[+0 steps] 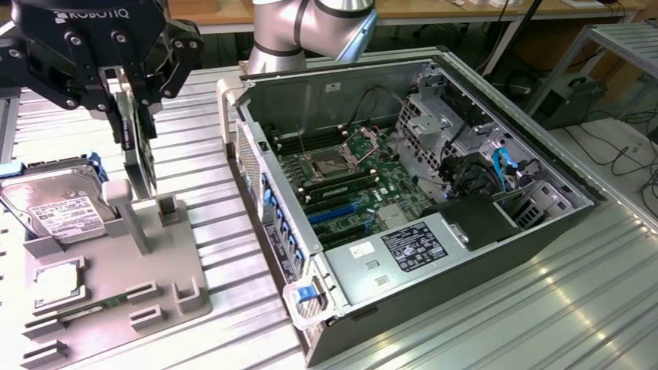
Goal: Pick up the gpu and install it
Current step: 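Pick up the gpu and move the gpu toward the slot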
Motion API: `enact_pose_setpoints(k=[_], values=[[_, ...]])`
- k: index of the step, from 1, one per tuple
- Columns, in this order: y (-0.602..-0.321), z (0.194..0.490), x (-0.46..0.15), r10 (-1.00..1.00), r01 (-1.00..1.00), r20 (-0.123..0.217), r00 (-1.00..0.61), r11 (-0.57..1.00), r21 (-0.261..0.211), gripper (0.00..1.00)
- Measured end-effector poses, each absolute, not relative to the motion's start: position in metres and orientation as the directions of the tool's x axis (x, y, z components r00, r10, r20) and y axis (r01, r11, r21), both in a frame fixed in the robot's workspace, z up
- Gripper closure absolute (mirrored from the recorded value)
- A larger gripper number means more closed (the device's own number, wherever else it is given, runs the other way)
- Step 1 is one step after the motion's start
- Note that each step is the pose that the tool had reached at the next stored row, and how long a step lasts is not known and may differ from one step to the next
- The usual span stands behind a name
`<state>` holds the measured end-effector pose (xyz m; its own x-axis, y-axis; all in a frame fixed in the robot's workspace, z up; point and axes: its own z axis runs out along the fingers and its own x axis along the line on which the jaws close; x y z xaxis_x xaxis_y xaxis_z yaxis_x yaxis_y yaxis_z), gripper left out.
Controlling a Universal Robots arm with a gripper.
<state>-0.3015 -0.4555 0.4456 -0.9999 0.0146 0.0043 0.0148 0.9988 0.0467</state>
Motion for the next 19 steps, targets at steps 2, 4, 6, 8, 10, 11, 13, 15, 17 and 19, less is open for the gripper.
enact_pose_setpoints(k=[2, 4, 6, 8, 10, 11, 13, 15, 17, 19], values=[[-0.455, 0.448, -0.302, 0.015, 0.015, 0.004, -1.0, 0.999, 0.046, 0.73], [-0.455, 0.449, -0.302, 0.015, 0.015, 0.004, -1.0, 0.999, 0.046, 0.73], [-0.455, 0.451, -0.302, 0.015, 0.015, 0.004, -1.0, 0.999, 0.046, 0.73], [-0.455, 0.453, -0.302, 0.015, 0.015, 0.004, -1.0, 0.999, 0.046, 0.73], [-0.455, 0.455, -0.302, 0.015, 0.015, 0.004, -1.0, 0.999, 0.045, 0.73], [-0.455, 0.456, -0.302, 0.015, 0.015, 0.004, -1.0, 0.999, 0.045, 0.73], [-0.455, 0.457, -0.302, 0.015, 0.015, 0.004, -1.0, 0.999, 0.045, 0.73], [-0.455, 0.459, -0.302, 0.015, 0.015, 0.004, -1.0, 0.999, 0.045, 0.73], [-0.455, 0.461, -0.302, 0.015, 0.015, 0.004, -1.0, 0.999, 0.045, 0.73], [-0.455, 0.462, -0.302, 0.015, 0.015, 0.004, -1.0, 0.999, 0.045, 0.73]])
